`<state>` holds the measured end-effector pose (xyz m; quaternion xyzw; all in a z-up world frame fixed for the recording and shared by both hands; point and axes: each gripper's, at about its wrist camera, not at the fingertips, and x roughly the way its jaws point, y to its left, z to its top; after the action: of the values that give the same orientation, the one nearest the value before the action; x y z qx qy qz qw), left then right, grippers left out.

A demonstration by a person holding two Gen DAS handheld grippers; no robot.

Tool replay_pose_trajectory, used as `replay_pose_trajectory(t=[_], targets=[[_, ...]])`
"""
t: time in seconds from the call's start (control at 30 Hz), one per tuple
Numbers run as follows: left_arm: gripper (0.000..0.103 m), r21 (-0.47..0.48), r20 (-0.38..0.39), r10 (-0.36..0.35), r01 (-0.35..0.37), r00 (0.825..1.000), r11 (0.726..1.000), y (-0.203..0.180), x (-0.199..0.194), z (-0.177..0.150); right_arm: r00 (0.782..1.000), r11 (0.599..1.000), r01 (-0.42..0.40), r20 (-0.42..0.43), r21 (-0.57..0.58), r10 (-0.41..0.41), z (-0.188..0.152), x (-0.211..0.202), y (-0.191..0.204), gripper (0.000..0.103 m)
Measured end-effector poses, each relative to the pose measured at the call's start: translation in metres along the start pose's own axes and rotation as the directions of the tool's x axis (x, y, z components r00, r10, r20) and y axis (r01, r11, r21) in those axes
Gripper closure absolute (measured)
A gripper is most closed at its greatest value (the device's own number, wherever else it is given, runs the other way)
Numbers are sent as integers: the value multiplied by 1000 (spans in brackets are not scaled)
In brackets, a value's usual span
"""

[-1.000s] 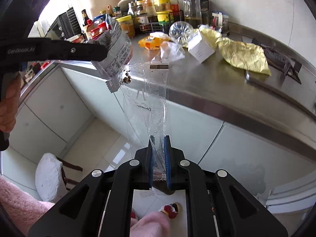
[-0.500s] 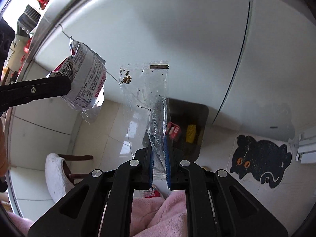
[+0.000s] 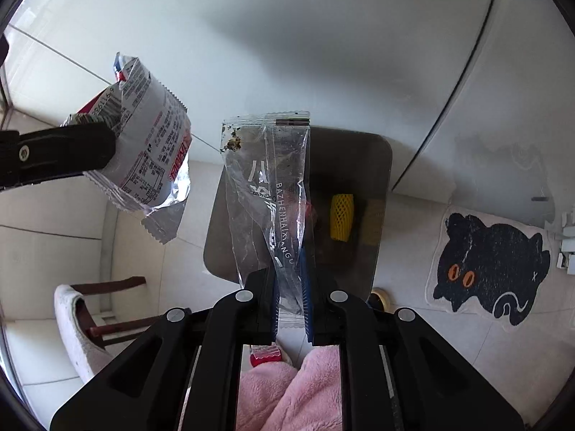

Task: Collect trash
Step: 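Carry both bags down over the floor bin and open both tools, then raise both open tools back over the counter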

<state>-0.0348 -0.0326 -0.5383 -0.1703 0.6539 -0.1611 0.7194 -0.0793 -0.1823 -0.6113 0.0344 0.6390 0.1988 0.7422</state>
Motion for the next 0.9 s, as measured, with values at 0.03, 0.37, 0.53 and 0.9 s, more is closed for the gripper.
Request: replay_pose_trajectory(t=[0.03,0.37,0.53,0.9], targets=[[97,-1,1,3,-3,1000,1000,2,2,1,1000,1000,0,2,-8,0,0,2,0,88],[78,-23,2,20,-20,1000,1000,3,5,7,999,999,8,31,34,-9,14,6,-8,44],[62,-32,29,21,-20,999,999,-1,-10,7,999,999,26,40,21,-26,16,-9,-5,36],[46,-60,140,15,-6,990,998,-20,-112,-10,990,998,60,126,4,-60,3,-126,3,25]])
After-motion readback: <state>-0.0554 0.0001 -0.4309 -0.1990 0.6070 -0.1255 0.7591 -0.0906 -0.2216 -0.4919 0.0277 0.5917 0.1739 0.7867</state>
